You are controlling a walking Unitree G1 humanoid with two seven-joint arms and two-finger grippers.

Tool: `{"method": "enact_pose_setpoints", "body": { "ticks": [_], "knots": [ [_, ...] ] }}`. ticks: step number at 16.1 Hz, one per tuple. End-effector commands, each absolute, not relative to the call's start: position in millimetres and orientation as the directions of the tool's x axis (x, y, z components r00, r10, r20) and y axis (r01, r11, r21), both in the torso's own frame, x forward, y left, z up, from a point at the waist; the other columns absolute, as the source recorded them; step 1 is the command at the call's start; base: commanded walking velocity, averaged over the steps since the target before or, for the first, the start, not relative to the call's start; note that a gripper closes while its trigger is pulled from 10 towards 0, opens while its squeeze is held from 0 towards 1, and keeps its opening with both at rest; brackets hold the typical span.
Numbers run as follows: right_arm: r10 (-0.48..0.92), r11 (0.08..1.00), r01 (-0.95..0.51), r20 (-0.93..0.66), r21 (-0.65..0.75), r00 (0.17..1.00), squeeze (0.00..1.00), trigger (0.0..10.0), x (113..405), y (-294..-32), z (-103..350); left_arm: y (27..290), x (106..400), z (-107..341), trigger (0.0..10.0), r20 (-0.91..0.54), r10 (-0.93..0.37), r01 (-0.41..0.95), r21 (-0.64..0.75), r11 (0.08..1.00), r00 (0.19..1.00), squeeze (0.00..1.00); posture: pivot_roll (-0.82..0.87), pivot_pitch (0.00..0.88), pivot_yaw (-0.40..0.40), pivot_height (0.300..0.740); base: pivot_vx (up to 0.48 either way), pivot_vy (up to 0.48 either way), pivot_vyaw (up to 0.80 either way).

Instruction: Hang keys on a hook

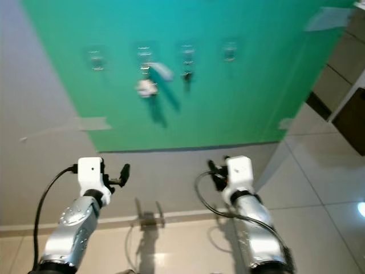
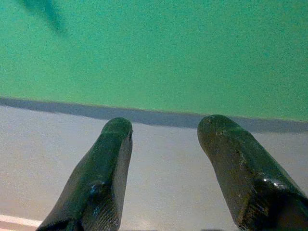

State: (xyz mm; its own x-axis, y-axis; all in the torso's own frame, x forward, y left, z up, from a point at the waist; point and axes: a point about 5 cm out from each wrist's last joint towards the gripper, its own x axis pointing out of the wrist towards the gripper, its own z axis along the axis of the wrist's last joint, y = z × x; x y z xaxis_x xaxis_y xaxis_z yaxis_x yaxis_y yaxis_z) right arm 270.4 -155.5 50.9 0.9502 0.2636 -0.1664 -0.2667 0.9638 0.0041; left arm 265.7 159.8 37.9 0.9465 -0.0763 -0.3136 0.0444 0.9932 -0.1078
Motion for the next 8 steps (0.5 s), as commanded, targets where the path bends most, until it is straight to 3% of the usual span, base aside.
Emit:
{"method": "enact_pose_setpoints", "body": {
  "ticks": [1,8],
  "knots": [
    [0.263,0.964,-0.267,-0.189,0.003,0.946,0.0,10.0,270.1,-155.7,47.9,160.8,266.3,40.0,10.0,-0.301,-0.067,0.039,-0.099,0.994,0.951,0.0,-0.16,0.0,0.051,0.74,0.0,0.476,0.0],
    [0.273,0.96,-0.279,-0.202,0.0,0.94,0.0,10.0,272.9,-153.3,46.4,161.8,264.7,40.9,10.0,-0.297,-0.061,0.037,-0.088,0.995,0.953,0.0,-0.14,0.0,0.043,0.74,0.0,0.477,0.0]
  ]
}}
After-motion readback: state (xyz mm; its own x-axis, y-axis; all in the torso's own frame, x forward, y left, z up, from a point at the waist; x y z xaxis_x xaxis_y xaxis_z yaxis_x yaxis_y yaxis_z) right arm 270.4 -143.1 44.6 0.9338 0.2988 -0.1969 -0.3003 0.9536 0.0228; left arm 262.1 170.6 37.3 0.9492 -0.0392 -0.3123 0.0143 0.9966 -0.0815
